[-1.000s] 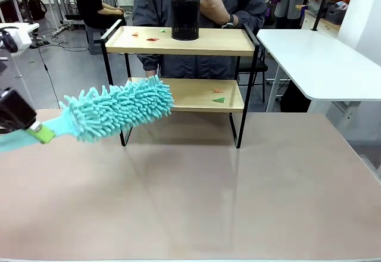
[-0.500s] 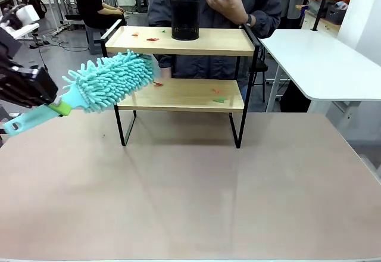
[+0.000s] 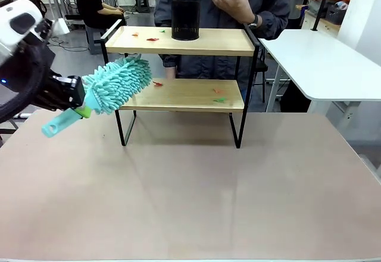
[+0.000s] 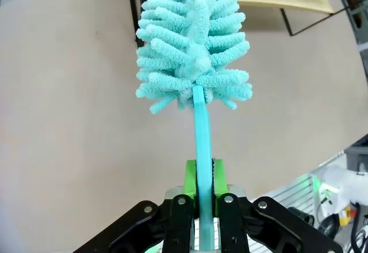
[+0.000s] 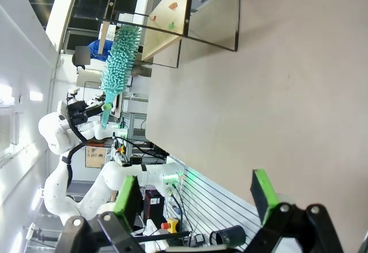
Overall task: Clean the shelf.
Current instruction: Clean the specific tier of the Shelf with the Duster once objects are removed.
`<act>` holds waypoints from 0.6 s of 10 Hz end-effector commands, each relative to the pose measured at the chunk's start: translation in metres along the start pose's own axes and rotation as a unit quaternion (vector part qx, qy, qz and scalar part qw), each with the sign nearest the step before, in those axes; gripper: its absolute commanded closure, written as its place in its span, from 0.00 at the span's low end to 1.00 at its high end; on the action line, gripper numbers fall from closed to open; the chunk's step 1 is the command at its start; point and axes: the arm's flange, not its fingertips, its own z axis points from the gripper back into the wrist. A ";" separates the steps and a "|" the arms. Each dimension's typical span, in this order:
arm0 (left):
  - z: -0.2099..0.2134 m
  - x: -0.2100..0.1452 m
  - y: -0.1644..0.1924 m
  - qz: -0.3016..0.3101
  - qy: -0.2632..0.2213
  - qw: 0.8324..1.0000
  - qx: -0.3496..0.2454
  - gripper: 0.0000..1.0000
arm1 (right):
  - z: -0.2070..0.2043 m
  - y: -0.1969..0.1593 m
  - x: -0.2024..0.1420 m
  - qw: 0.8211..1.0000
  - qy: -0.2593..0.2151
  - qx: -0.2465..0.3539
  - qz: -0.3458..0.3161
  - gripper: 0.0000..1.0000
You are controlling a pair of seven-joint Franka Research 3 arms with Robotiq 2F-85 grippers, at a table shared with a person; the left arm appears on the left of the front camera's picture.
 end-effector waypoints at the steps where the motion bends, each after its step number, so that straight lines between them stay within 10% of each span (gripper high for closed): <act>1: -0.026 -0.022 -0.001 0.022 -0.029 0.999 0.022 0.88 | -0.001 0.001 0.002 1.000 -0.008 0.011 0.013 0.00; 6: -0.064 0.000 -0.014 0.064 -0.064 0.994 0.055 0.88 | -0.001 0.001 0.002 1.000 -0.008 0.011 0.013 0.00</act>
